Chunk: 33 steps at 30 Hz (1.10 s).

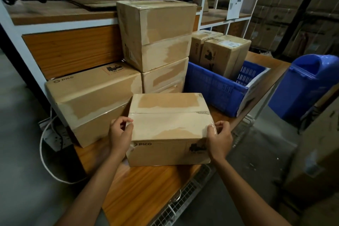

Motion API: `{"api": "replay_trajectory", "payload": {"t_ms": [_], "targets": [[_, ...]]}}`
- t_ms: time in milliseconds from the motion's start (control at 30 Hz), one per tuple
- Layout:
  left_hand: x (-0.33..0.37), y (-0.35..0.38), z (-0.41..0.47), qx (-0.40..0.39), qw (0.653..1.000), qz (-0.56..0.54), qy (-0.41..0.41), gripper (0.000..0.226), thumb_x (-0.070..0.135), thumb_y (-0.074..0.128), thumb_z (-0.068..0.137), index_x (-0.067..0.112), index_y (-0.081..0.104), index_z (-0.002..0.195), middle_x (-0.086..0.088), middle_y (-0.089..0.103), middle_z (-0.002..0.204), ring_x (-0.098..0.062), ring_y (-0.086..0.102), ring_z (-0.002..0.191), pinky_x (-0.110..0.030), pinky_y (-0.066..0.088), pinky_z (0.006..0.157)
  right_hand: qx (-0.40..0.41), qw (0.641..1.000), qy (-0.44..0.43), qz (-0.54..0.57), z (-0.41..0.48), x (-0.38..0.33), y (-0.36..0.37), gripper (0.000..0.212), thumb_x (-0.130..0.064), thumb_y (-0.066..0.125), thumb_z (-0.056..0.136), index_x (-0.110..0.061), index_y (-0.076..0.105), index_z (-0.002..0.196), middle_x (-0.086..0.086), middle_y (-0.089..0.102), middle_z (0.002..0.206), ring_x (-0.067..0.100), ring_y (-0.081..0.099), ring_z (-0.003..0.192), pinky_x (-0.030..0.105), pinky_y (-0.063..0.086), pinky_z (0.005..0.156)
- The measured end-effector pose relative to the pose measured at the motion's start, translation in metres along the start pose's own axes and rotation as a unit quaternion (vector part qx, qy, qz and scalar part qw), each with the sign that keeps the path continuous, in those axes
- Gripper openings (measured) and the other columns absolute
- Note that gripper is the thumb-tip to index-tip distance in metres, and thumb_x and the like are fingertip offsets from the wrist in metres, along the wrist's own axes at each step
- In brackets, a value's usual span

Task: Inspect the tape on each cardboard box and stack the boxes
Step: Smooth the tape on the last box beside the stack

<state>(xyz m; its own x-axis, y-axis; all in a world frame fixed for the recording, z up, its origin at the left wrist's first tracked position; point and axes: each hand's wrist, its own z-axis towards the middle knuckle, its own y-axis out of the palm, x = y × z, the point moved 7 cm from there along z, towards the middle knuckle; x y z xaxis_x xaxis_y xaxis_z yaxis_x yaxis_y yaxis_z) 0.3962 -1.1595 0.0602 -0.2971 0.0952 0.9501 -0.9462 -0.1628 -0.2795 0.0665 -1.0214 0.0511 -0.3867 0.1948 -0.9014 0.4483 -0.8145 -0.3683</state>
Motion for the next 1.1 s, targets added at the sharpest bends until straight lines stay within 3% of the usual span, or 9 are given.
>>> {"api": "replay_trajectory", "payload": {"t_ms": [133,333,433,533,633,733,900,1000,1100], "targets": [[0.019,-0.009,-0.003,0.060,0.989,0.115,0.070,0.014,0.005,0.064,0.087,0.019,0.064,0.085,-0.004,0.054,0.100,-0.022,0.055,0.090,-0.024,0.039,0.066,-0.005,0.981,-0.108,-0.160,-0.011,-0.025,0.010,0.025,-0.032,0.065,0.090,-0.021,0.058,0.111,0.000,0.050,0.118,0.018,0.053,0.105,0.037,0.048,0.089],[0.047,0.027,0.001,-0.101,0.928,0.248,0.260,0.013,0.011,0.073,0.085,0.012,0.071,0.098,-0.005,0.059,0.114,-0.023,0.052,0.111,-0.031,0.046,0.088,-0.201,0.924,-0.276,-0.173,-0.030,-0.098,0.068,0.024,-0.037,0.062,0.094,-0.023,0.066,0.114,-0.003,0.057,0.128,0.011,0.052,0.114,0.039,0.050,0.098],[0.035,0.043,0.004,-0.187,0.891,0.338,0.238,0.037,0.033,0.058,0.098,0.019,0.063,0.131,-0.003,0.053,0.144,-0.020,0.044,0.135,-0.040,0.035,0.114,-0.362,0.838,-0.304,-0.272,-0.048,-0.107,0.112,0.051,-0.049,0.040,0.103,-0.025,0.043,0.149,0.002,0.033,0.160,0.022,0.033,0.145,0.045,0.031,0.118],[0.028,0.051,0.000,-0.223,0.834,0.443,0.243,0.048,0.042,0.038,0.104,0.026,0.043,0.149,0.001,0.038,0.157,-0.019,0.031,0.145,-0.041,0.025,0.119,-0.415,0.766,-0.330,-0.364,-0.058,-0.096,0.128,0.056,-0.053,0.023,0.105,-0.030,0.027,0.156,0.003,0.019,0.167,0.025,0.014,0.153,0.049,0.016,0.123],[0.039,0.049,0.009,-0.264,0.807,0.456,0.267,0.049,0.048,0.041,0.102,0.029,0.043,0.148,0.005,0.044,0.146,-0.018,0.038,0.135,-0.041,0.033,0.111,-0.442,0.746,-0.321,-0.381,-0.043,-0.109,0.131,0.058,-0.059,0.040,0.100,-0.032,0.039,0.151,0.003,0.034,0.159,0.026,0.034,0.143,0.051,0.032,0.115],[0.044,0.044,0.035,-0.332,0.835,0.370,0.234,0.059,0.049,0.060,0.094,0.033,0.043,0.148,0.005,0.045,0.146,-0.016,0.039,0.136,-0.038,0.036,0.111,-0.490,0.736,-0.277,-0.376,-0.024,-0.129,0.143,0.074,-0.057,0.065,0.088,-0.033,0.037,0.152,0.005,0.032,0.159,0.028,0.036,0.140,0.050,0.038,0.112],[0.011,0.051,0.041,-0.443,0.770,0.425,0.172,0.068,0.062,0.039,0.098,0.044,0.009,0.156,0.010,-0.014,0.165,-0.012,-0.021,0.150,-0.045,-0.003,0.124,-0.566,0.638,-0.284,-0.438,-0.022,-0.107,0.161,0.087,-0.063,0.051,0.094,-0.031,0.006,0.161,0.003,-0.005,0.169,0.036,-0.005,0.154,0.060,0.011,0.121],[0.019,0.054,0.049,-0.454,0.747,0.456,0.167,0.080,0.065,0.045,0.095,0.041,0.000,0.157,0.007,-0.011,0.167,-0.017,-0.014,0.153,-0.050,0.002,0.124,-0.564,0.620,-0.297,-0.458,-0.016,-0.115,0.164,0.085,-0.061,0.057,0.092,-0.032,0.015,0.160,0.005,0.007,0.168,0.035,0.008,0.153,0.056,0.018,0.122],[0.042,0.064,0.067,-0.435,0.742,0.479,0.174,0.103,0.064,0.064,0.085,0.037,-0.002,0.159,0.001,-0.001,0.168,-0.024,-0.001,0.154,-0.048,0.011,0.124,-0.560,0.658,-0.272,-0.423,0.004,-0.136,0.170,0.086,-0.047,0.076,0.084,-0.029,0.032,0.156,0.001,0.033,0.159,0.028,0.033,0.143,0.047,0.033,0.116]]}}
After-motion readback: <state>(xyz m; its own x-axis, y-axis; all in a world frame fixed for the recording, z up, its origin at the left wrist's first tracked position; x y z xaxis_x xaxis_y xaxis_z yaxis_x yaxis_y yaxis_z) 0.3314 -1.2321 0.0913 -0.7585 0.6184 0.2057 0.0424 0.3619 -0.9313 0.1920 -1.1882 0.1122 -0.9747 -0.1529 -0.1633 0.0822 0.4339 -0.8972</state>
